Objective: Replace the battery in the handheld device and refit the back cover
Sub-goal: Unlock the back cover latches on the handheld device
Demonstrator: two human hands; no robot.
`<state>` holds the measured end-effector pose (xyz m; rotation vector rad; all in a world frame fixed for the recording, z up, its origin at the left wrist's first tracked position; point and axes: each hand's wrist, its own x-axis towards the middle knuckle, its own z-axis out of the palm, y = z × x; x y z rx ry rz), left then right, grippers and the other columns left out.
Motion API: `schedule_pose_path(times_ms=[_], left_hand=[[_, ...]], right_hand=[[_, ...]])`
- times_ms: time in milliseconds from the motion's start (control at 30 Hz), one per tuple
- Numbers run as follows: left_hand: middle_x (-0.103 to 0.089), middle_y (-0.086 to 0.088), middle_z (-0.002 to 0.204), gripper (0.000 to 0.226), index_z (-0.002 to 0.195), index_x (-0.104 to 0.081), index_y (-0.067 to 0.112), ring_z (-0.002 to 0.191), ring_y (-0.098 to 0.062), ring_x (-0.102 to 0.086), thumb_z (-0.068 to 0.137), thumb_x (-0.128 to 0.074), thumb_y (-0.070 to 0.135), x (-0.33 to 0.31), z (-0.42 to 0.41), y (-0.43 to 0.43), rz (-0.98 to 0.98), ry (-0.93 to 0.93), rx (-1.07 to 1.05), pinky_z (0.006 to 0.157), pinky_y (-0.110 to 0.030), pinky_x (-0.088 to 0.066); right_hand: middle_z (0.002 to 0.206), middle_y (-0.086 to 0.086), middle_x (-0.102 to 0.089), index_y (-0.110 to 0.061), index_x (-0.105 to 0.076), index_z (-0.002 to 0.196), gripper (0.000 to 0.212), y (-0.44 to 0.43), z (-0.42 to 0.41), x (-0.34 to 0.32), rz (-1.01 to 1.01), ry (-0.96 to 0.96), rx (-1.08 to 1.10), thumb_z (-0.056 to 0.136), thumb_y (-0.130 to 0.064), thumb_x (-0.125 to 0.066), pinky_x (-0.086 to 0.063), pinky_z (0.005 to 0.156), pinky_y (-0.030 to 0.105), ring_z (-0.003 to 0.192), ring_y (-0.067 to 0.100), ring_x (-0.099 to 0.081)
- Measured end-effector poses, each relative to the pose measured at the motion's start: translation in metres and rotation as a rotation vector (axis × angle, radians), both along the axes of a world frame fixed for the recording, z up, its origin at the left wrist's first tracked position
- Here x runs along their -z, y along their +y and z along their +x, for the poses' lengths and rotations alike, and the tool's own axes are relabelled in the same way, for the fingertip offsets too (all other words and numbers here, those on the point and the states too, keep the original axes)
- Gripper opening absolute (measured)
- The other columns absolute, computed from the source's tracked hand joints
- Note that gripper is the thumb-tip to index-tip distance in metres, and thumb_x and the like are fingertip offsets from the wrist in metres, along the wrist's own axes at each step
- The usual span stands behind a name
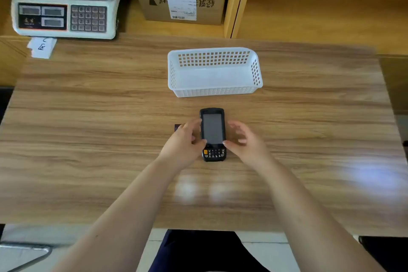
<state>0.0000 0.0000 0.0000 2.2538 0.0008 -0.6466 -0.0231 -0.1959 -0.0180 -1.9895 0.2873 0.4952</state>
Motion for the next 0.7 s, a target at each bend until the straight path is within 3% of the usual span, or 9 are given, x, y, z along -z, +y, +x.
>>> schedule_pose_path(times_ms=[167,300,400,500,567,633,700], left_hand=[[-0.034,-0.001,0.149,0.07,0.15,-0.027,0.02,0.126,-0.013,-0.041,0.089,-0.06,0.027,0.01,-0.003,-0.023,-0.053,0.172,-0.043,0.09,-0.021,-0.034],[-0.026,-0.003,0.155,0.084,0.151,-0.022,0.019,0.14,-0.02,-0.03,0.08,-0.064,0.034,0.017,-0.009,-0.034,-0.054,0.223,-0.097,0.108,-0.031,-0.033],[-0.037,-0.01,0.148,0.084,0.144,-0.03,0.018,0.135,-0.027,-0.037,0.07,-0.063,0.037,0.021,-0.008,-0.039,-0.063,0.238,-0.078,0.101,-0.038,-0.044],[-0.034,-0.006,0.152,0.089,0.153,-0.009,0.028,0.13,-0.025,-0.045,0.081,-0.06,0.015,0.023,-0.007,-0.042,-0.138,0.297,-0.111,0.087,-0.028,-0.046],[-0.038,-0.001,0.148,0.087,0.154,-0.003,0.032,0.113,-0.018,-0.055,0.088,-0.057,0.009,0.027,-0.008,-0.043,-0.212,0.356,-0.174,0.075,-0.022,-0.043],[-0.053,0.003,0.134,0.075,0.152,-0.016,0.033,0.101,-0.013,-0.059,0.091,-0.054,0.013,0.031,-0.011,-0.045,-0.312,0.371,-0.246,0.075,-0.021,-0.045],[-0.064,0.005,0.12,0.056,0.143,-0.036,0.038,0.102,-0.01,-0.062,0.093,-0.054,0.021,0.035,-0.014,-0.049,-0.423,0.368,-0.332,0.083,-0.023,-0.049]], right_hand=[[0.122,-0.007,-0.059,-0.022,-0.047,0.133,0.044,0.012,0.007,0.007,0.151,0.178,0.209,0.091,-0.02,-0.06,-0.043,0.074,0.018,0.098,0.005,-0.057],[0.118,0.011,-0.067,-0.011,-0.059,0.124,0.033,0.02,0.007,0.018,0.38,0.305,0.36,0.094,-0.012,-0.048,-0.049,0.096,0.047,0.106,0.026,-0.064],[0.111,0.013,-0.069,-0.008,-0.064,0.114,0.029,0.022,0.009,0.014,0.397,0.29,0.39,0.097,-0.006,-0.04,-0.053,0.091,0.043,0.102,0.027,-0.065],[0.103,0.007,-0.069,-0.017,-0.06,0.115,0.03,0.021,0.009,0.014,0.371,0.32,0.378,0.101,-0.009,-0.034,-0.055,0.072,0.03,0.086,0.016,-0.066],[0.103,0.006,-0.066,-0.02,-0.054,0.118,0.028,0.019,0.007,0.016,0.353,0.326,0.364,0.102,-0.013,-0.033,-0.053,0.066,0.029,0.078,0.014,-0.065],[0.101,0.007,-0.065,-0.021,-0.052,0.112,0.021,0.02,0.006,0.017,0.349,0.292,0.352,0.102,-0.012,-0.036,-0.051,0.061,0.027,0.076,0.016,-0.063],[0.099,0.008,-0.065,-0.019,-0.052,0.111,0.017,0.023,0.007,0.015,0.3,0.246,0.285,0.099,-0.012,-0.042,-0.053,0.061,0.027,0.076,0.018,-0.061]])
